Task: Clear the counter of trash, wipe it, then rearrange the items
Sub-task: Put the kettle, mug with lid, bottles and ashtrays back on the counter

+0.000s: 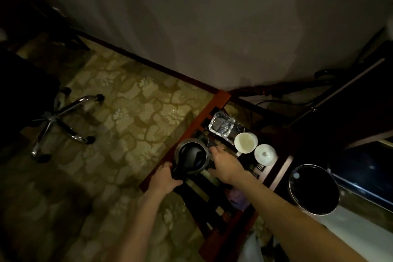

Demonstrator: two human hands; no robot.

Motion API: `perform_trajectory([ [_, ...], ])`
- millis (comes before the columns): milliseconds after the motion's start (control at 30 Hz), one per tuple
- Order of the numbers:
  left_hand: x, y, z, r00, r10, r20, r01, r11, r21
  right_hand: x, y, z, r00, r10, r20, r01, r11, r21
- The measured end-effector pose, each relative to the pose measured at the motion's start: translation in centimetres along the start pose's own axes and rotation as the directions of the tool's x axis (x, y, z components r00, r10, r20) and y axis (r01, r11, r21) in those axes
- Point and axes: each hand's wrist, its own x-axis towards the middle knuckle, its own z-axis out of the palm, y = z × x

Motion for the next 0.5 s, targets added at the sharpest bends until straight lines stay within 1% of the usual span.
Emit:
perform_trajectory([
  [100,1.1,0.1,2.0,1.000,-0.006,-0.019,0.006,0.999,0.050,0.6,0.3,1.3,0.999,0.028,0.030,-0.027,1.000,-0.006],
  [233,2.0,-0.2,3.7,0.991,0.009,-0.137,0.003,0.996,0.089,1.0,1.4,2.1,1.000,0.017,0.016,-0.017,1.000,0.019],
  [333,1.9,-0.4,3.4,0.984,0.032,-0.174,-0.017,0.996,0.088,1.0,1.9,1.6,1.000,0.004,-0.011,-0.003,0.998,0.068],
  [433,1.2,-0.6,2.3,0.978,0.074,-0.197,-0.066,0.997,0.044,0.9,2.2,0.4,1.000,-0.013,-0.024,0.016,0.994,0.105],
  [500,0.1,-0.3,1.3,0.974,0.110,-0.199,-0.101,0.993,0.052,0.7,2.3,-0.8,0.999,-0.024,-0.039,0.029,0.990,0.140],
])
